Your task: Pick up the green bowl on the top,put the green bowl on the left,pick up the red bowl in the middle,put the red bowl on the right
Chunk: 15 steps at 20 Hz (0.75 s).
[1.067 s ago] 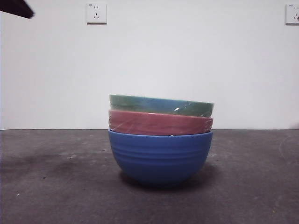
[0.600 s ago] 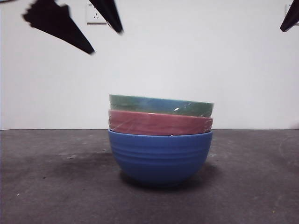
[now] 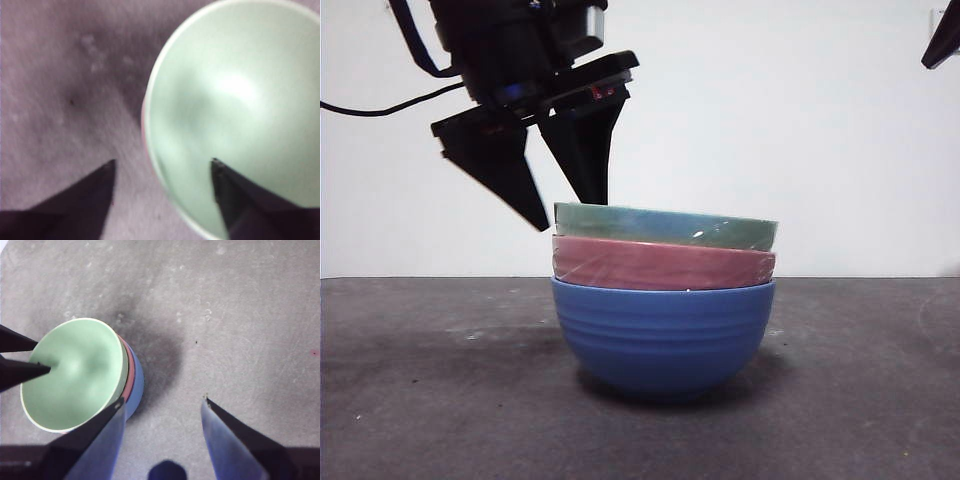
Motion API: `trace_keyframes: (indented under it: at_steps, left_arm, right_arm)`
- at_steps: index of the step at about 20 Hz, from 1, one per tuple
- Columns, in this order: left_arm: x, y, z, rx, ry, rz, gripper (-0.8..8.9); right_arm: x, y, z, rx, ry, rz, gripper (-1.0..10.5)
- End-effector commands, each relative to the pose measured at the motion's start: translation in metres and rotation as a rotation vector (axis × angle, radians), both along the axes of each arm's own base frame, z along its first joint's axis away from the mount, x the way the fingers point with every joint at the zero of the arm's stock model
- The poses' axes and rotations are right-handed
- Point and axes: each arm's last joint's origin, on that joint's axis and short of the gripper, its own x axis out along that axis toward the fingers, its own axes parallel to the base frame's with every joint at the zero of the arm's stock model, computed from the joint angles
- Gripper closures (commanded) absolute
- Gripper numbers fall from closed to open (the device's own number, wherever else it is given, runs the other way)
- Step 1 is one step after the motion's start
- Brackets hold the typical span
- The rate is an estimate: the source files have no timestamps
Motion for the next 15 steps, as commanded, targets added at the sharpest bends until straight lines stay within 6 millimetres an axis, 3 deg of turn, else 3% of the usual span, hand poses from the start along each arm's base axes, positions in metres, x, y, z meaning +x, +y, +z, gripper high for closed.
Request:
trace_keyframes:
  at_steps: [1,4,7,15]
  left_arm:
    - [-0.0021,-0.0037,-0.001,0.023,-0.026,-0.013,6.37]
    - [-0.0034,-0.0053,-0.0009,0.032,-0.036,-0.017,6.64]
    - [-0.0026,-0.0043,-0.0008,0.067,-0.066,0.008,8.25]
    - [0.0011,-0.0067,0.0081,0.048,-0.112,0.021,8.22]
  right_arm:
    - [0.0002,0.0003,0.0014,-0.005,-0.012,0.006,7.0]
    - [0.0002,0.0003,0.0014,-0.005,-0.012,0.006,7.0]
    - [0.0003,0.0003,0.0016,-0.005,-0.015,0.005,7.0]
    - [0.0007,0.0003,0.002,-0.005,-0.021,0.002,7.0]
